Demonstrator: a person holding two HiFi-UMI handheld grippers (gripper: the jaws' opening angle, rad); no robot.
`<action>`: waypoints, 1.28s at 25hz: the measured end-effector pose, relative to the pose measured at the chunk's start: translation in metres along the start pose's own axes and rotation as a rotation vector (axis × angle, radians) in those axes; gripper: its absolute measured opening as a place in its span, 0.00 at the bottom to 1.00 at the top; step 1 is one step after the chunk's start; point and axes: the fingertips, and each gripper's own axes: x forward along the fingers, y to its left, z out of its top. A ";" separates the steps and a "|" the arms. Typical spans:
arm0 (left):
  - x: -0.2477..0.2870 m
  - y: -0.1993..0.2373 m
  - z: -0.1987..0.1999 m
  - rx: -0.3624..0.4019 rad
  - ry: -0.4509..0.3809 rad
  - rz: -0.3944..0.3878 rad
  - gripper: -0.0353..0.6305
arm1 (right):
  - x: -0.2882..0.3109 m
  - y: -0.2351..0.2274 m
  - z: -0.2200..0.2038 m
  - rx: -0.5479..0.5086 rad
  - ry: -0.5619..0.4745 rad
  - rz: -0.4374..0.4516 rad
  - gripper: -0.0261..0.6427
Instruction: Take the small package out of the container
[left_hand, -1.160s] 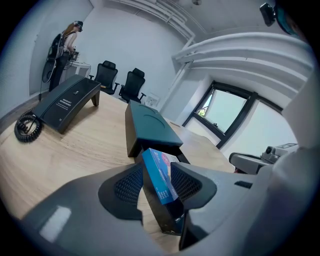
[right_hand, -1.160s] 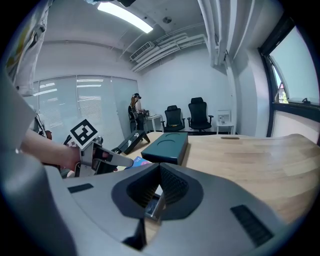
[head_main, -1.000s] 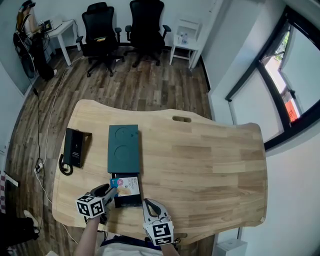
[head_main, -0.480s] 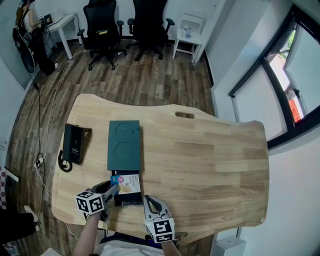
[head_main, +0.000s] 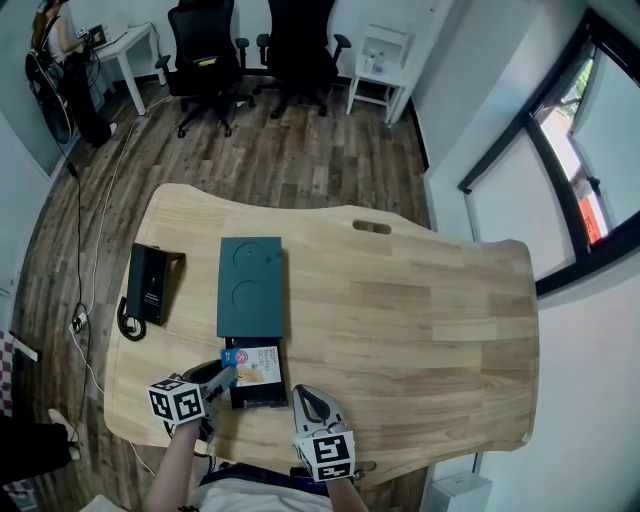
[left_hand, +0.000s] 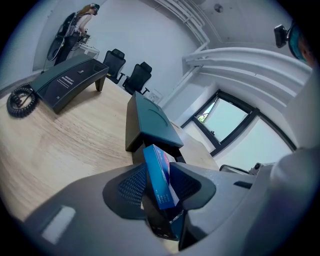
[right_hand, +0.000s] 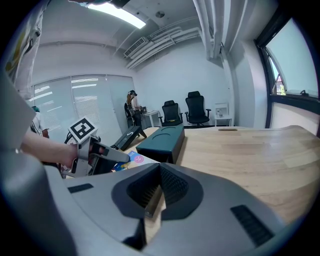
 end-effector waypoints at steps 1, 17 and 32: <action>-0.001 0.001 0.000 -0.005 -0.004 0.001 0.27 | 0.000 0.001 0.000 -0.003 0.002 0.001 0.04; -0.019 0.004 0.001 -0.018 -0.040 -0.002 0.26 | -0.005 0.011 -0.003 -0.008 0.009 0.000 0.04; -0.031 -0.007 0.006 0.008 -0.052 -0.022 0.22 | -0.013 0.022 0.001 -0.015 0.000 0.013 0.04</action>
